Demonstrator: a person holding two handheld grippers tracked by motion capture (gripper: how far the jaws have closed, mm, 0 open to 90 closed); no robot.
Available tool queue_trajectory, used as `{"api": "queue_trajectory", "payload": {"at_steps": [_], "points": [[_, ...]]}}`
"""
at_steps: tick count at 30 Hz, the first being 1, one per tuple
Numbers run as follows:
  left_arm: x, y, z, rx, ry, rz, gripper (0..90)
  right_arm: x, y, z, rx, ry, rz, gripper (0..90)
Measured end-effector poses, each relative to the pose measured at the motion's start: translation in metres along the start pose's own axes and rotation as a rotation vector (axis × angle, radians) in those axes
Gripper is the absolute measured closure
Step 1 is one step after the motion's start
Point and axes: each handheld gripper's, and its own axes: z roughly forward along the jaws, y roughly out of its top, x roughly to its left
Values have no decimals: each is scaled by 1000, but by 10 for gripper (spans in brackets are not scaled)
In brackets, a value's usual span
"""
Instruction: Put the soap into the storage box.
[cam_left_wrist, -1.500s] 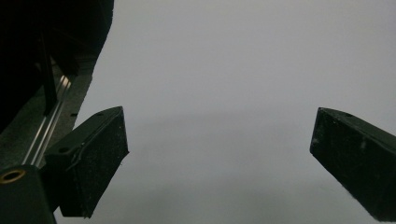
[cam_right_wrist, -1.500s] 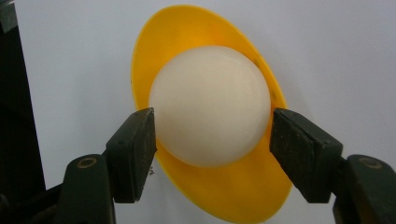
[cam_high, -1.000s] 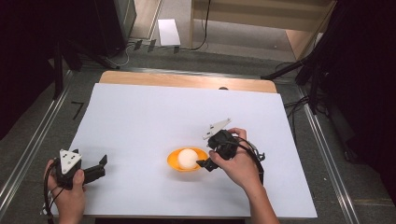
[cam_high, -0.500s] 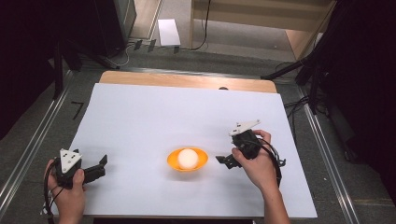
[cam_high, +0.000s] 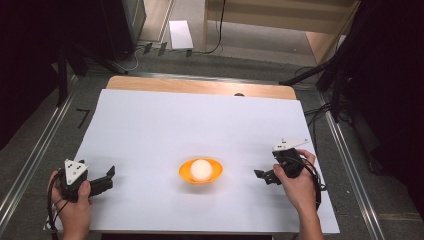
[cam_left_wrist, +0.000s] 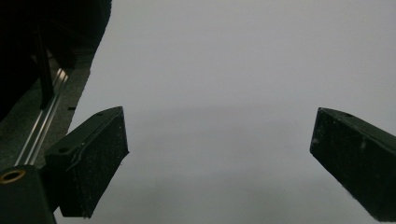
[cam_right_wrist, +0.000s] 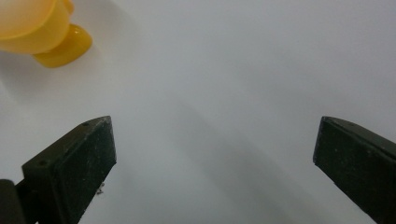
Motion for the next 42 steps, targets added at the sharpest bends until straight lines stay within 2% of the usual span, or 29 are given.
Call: {"api": "queue_trajectory", "payload": {"at_steps": [10, 16, 24, 34, 38, 42], "points": [[0, 0, 0, -3, -4, -1, 45, -18, -35, -9, -49, -28, 60, 0], [1, 0, -1, -1, -5, -1, 45, -25, -59, -16, -97, -38, 117, 0], [1, 0, -1, -9, -7, -5, 45, -28, -86, -28, -140, -65, 161, 0], [1, 0, -1, -9, -3, -2, 45, -30, -124, -48, -228, -94, 222, 0], [0, 0, 0, -5, 0, 0, 45, -28, -133, -56, -271, -108, 225, 0], [0, 0, 0, -4, -1, -1, 45, -28, -143, -63, -322, -119, 251, 0]]}}
